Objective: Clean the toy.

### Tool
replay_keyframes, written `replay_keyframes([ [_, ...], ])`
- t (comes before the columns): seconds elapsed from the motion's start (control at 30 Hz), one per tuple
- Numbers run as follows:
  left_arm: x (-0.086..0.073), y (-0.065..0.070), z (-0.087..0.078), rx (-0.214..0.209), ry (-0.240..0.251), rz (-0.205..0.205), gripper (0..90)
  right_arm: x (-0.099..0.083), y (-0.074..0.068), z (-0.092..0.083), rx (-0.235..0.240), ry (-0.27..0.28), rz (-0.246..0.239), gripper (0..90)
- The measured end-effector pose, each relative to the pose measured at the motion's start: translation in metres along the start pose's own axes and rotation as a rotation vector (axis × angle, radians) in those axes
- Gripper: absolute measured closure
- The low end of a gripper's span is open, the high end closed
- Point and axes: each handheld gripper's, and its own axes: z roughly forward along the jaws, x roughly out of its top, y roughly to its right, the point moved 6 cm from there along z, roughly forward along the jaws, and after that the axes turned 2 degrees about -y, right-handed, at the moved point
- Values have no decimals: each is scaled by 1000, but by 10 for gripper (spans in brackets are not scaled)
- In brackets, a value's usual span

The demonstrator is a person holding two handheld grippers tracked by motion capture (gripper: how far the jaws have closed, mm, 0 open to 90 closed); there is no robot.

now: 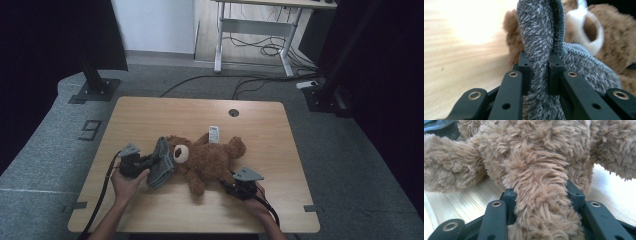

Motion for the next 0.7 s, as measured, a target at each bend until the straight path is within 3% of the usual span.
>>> replay_keyframes([
  [0.2,-6,-12,-7,34,-37,-1,775,0,1,0,4,-1,6,558],
  [0.43,-9,-20,-35,56,-45,2,766,0,1,-1,1,-1,6,557],
  [0.47,-13,-22,-44,69,-55,5,764,0,2,-1,2,-1,9,556],
  [0.7,-35,-35,-72,116,-106,2,757,0,2,-1,1,0,11,554],
])
